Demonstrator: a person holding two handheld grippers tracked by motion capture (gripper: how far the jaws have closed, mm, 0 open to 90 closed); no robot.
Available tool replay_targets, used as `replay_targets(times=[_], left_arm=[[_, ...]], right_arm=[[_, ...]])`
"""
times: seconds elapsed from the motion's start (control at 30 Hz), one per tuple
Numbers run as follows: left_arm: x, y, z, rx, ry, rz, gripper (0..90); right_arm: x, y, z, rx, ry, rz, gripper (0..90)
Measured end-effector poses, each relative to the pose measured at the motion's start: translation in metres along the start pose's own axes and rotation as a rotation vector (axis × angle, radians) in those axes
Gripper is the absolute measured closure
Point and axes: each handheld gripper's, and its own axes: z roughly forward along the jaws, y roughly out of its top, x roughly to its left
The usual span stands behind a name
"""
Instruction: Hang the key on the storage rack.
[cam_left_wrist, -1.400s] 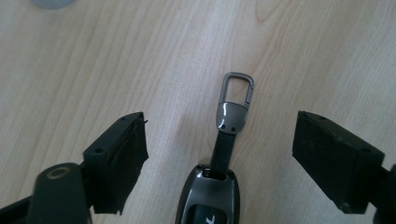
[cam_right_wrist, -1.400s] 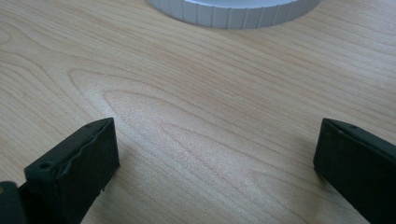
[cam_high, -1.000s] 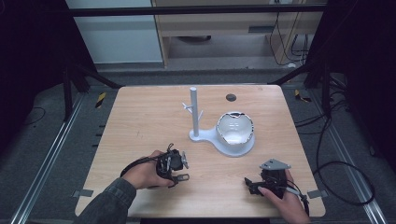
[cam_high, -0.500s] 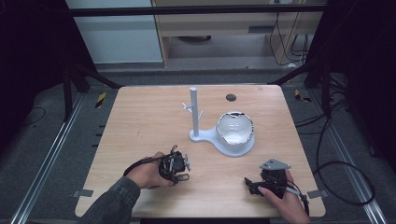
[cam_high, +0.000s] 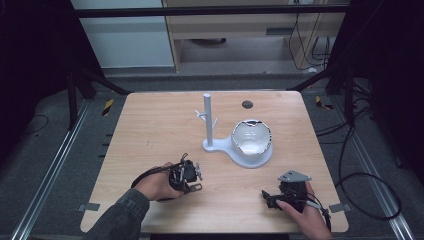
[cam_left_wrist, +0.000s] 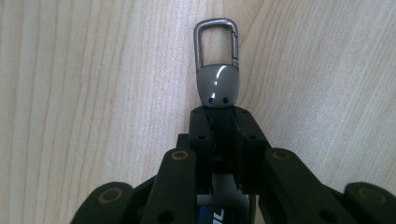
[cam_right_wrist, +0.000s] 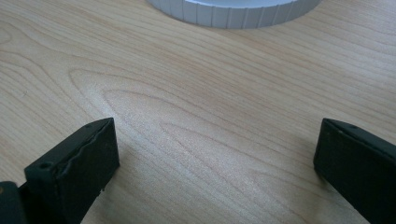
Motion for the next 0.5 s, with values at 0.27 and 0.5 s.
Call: replay_targets(times=[0.27, 0.5], left_arm=[[-0.004, -0.014, -0.008, -0.108, 0.018, -0.053, 79.5], [-0.01, -0.031, -0.013, -0.213, 0.068, -0.1, 79.7]], right_arm=[[0.0, 0.0, 0.0, 0.0, -0.001, -0.001, 0.4], [0.0, 0.0, 0.0, 0.0, 0.0, 0.0, 0.4]])
